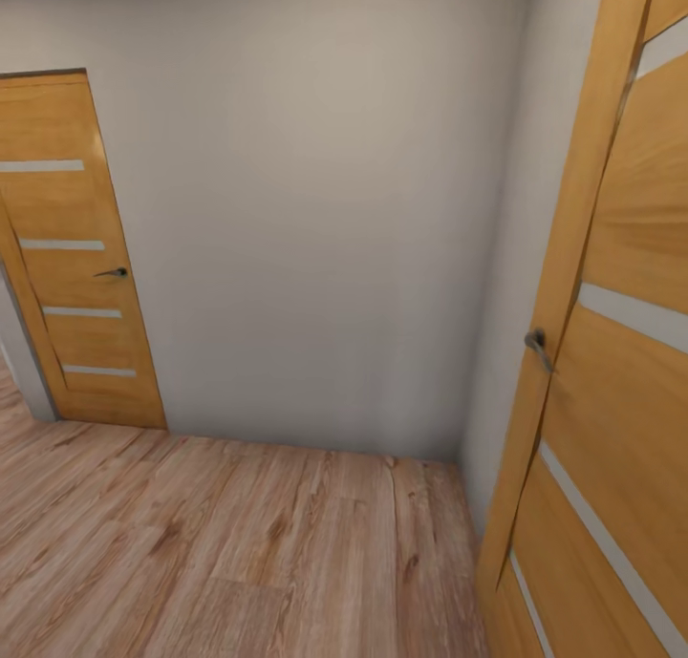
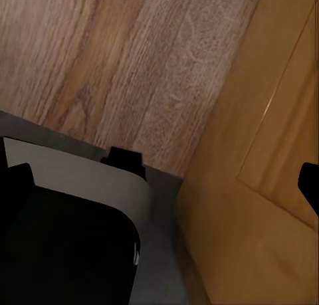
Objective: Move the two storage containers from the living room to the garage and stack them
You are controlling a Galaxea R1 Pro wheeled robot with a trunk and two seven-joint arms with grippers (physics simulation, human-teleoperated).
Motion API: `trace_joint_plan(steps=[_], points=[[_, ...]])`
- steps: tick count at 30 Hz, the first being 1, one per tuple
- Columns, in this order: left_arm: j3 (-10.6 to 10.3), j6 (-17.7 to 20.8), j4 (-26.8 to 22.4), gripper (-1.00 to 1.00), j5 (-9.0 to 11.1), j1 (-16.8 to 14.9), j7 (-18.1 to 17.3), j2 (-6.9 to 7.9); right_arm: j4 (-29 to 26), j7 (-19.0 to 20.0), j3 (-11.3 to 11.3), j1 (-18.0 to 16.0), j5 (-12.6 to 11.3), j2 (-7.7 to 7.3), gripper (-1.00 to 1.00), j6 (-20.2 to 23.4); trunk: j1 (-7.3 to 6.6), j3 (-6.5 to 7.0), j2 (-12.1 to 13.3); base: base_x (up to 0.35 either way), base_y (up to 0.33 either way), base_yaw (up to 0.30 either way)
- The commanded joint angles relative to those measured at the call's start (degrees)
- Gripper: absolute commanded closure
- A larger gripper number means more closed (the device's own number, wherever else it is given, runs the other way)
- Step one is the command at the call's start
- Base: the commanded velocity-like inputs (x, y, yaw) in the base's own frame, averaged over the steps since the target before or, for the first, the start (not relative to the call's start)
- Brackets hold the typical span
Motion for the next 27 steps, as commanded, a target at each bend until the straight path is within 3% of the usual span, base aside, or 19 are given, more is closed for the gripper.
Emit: trace_joint_plan(steps=[1,27], points=[[-0.1,-0.1,0.0,-1.00,0.3,0.0,0.0,0.00,0.2,0.0,0.5,-0.1,-0.6,0.03,-1.00,-0.4,0.03,-0.06,0.0,0.319,0.000,0.000],[-0.1,-0.1,0.0,-1.00,0.4,0.0,0.0,0.00,0.2,-0.1,0.5,-0.1,-0.6,0.18,-1.00,0.2,0.03,-0.06,0.0,0.320,-0.016,0.000]])
